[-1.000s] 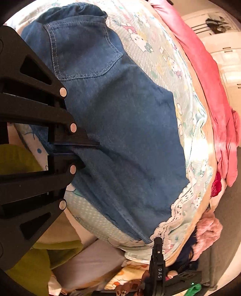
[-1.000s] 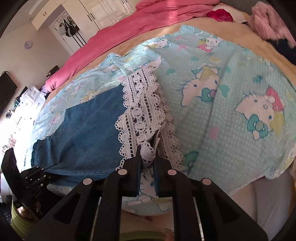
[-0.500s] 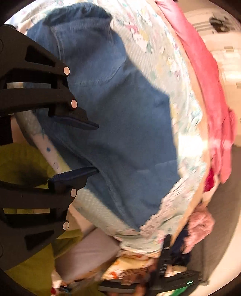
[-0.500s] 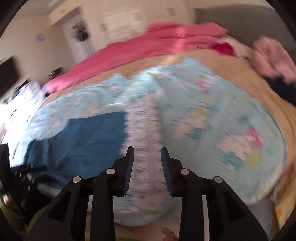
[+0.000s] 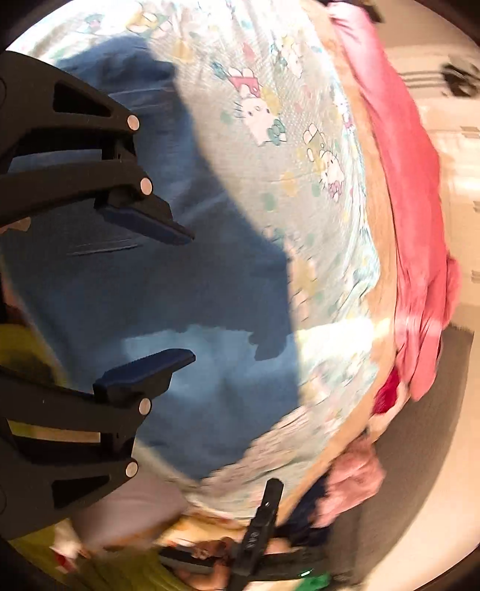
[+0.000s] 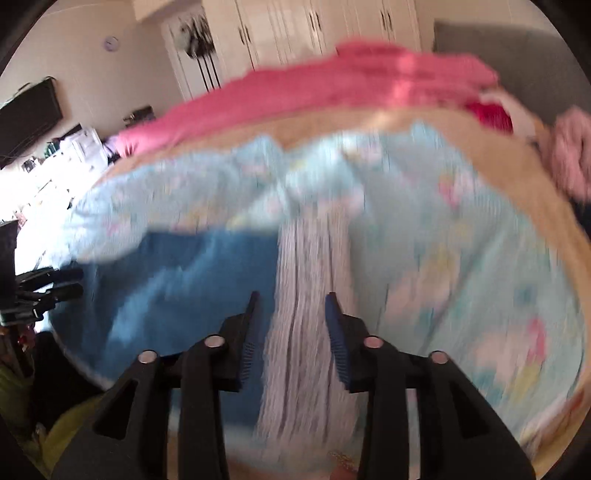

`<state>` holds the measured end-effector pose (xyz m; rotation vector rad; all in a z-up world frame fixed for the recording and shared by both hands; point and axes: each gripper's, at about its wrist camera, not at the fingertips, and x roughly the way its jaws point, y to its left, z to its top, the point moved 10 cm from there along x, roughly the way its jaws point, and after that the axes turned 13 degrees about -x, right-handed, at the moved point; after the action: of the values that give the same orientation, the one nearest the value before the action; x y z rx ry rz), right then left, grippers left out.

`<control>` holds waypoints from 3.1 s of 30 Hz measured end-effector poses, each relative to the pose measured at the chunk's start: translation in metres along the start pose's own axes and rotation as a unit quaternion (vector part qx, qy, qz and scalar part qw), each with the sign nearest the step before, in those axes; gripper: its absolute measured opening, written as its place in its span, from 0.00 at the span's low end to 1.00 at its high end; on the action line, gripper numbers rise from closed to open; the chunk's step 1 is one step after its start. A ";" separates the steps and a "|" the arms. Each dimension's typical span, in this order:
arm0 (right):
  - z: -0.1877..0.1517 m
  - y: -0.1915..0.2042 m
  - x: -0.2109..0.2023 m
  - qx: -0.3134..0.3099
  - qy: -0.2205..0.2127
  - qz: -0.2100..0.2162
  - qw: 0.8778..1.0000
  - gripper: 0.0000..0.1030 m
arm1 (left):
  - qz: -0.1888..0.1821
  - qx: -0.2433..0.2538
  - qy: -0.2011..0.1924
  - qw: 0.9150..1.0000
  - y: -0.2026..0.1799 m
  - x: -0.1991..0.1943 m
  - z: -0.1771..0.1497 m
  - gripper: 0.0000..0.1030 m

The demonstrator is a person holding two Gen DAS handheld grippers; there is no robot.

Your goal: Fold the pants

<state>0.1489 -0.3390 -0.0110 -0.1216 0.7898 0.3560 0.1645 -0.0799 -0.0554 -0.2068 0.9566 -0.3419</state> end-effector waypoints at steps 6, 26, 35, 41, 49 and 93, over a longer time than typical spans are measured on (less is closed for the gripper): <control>0.025 -0.039 0.084 -0.007 0.071 0.023 0.997 0.42 | 0.048 -0.042 0.018 0.998 0.030 0.057 0.050 0.52; 0.033 -0.051 0.140 -0.040 0.086 0.002 0.995 0.18 | 0.102 0.012 0.025 0.994 0.016 0.135 0.071 0.08; 0.034 -0.060 0.072 -0.030 0.014 -0.049 0.998 0.48 | 0.067 -0.066 -0.048 0.994 0.057 0.058 0.061 0.44; 0.016 -0.017 0.025 -0.046 -0.016 -0.022 0.999 0.51 | 0.145 -0.091 -0.089 0.981 0.095 -0.010 0.028 0.64; 0.008 0.104 0.050 -0.140 0.017 0.053 0.989 0.63 | 0.121 -0.077 -0.065 0.987 0.070 -0.012 0.008 0.76; -0.069 0.081 0.038 -0.065 0.119 -0.022 0.991 0.72 | 0.141 -0.047 0.030 0.988 0.034 0.024 -0.084 0.87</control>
<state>0.0986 -0.2695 -0.0841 -0.3072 0.9972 0.3553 0.1142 -0.0598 -0.1320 -0.1459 1.0480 -0.0435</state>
